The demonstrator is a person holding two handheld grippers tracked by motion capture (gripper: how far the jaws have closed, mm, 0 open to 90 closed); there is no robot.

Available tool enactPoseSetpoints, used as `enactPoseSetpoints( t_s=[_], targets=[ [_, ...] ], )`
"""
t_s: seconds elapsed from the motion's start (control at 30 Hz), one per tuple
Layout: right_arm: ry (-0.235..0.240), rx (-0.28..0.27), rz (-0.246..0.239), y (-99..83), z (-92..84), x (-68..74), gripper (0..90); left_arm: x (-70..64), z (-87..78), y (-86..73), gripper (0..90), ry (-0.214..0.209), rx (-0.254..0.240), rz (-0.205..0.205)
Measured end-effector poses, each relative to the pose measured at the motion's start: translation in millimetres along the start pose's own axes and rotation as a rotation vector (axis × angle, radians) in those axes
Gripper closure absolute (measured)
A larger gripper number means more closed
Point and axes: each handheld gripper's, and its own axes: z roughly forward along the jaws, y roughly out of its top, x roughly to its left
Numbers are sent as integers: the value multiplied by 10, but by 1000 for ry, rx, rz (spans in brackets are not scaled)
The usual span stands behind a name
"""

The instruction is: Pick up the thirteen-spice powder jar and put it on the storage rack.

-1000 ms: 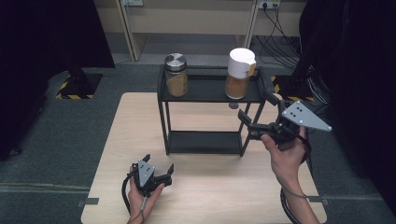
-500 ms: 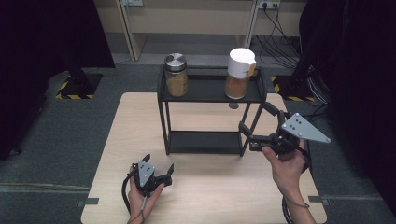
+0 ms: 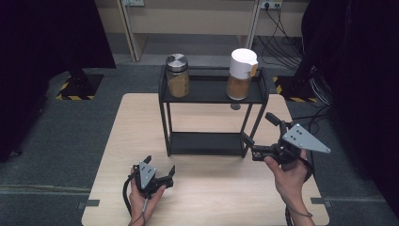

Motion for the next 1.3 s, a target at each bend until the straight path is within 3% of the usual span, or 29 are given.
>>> enactPoseSetpoints(
  t_s=[0.53,1.3],
  targets=[
    [2,27,34,-290,-77,16,13,-4,-1,-1,20,1,-1,3],
    [-3,39,65,-463,-136,11,13,-6,-2,0,20,-1,0,-3]
  ],
)
